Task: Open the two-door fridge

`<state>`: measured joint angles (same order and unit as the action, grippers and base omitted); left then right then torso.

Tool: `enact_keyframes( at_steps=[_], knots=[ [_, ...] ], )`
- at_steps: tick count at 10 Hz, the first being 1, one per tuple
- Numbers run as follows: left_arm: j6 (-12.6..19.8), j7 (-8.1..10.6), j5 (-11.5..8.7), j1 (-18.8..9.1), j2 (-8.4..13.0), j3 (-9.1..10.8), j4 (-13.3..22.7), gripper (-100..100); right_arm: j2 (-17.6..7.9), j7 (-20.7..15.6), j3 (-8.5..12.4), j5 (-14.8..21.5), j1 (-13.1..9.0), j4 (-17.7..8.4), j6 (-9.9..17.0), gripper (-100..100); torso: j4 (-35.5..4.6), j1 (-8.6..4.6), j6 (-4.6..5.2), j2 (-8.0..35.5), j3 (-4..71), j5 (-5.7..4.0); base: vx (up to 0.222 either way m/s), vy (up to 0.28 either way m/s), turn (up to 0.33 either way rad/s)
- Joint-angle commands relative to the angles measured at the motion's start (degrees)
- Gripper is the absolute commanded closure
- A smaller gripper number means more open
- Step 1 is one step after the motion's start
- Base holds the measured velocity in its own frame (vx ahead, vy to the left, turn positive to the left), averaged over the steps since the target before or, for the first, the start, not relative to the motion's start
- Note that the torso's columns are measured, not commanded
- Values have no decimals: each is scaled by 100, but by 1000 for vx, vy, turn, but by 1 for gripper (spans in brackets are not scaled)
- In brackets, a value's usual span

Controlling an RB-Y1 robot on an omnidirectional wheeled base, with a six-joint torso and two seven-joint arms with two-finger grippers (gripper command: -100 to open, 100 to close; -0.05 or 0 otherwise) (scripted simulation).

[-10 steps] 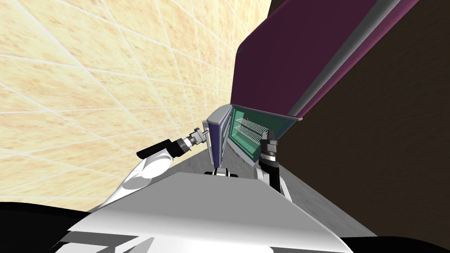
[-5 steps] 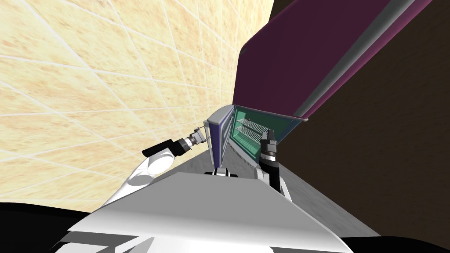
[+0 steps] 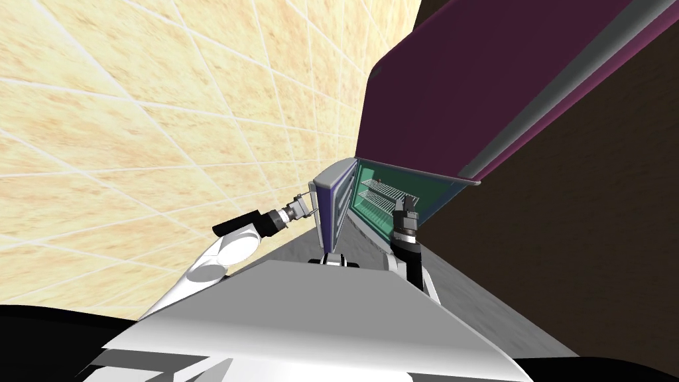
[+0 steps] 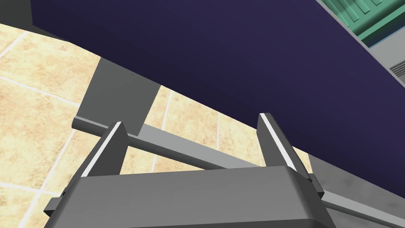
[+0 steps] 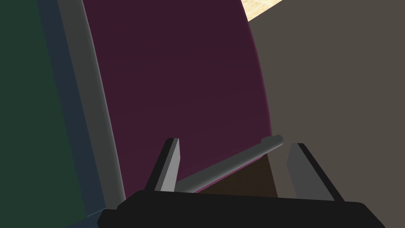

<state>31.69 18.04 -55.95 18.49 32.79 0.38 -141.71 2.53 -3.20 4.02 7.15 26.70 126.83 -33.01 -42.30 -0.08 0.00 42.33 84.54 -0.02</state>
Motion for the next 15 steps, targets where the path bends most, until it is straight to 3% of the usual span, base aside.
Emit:
enact_keyframes(
  at_steps=[1,4,9,15],
  knots=[
    [38,20,-46,32,28,-3,-160,-100,0,0,0,0,0,0,0,0,0,-5,0,-1,1,-1,14,22,42],
    [38,20,-46,32,28,-3,-160,-100,1,0,-1,0,-1,0,0,0,0,-5,1,0,0,-2,-6,-16,-6],
    [75,42,-105,48,67,1,-813,-100,1,0,-1,0,0,0,0,0,2,15,0,-8,5,4,4,14,0],
    [75,42,-105,48,67,1,-813,-100,1,0,-1,0,0,0,0,0,2,6,0,-5,3,2,1,2,3]
  ],
)
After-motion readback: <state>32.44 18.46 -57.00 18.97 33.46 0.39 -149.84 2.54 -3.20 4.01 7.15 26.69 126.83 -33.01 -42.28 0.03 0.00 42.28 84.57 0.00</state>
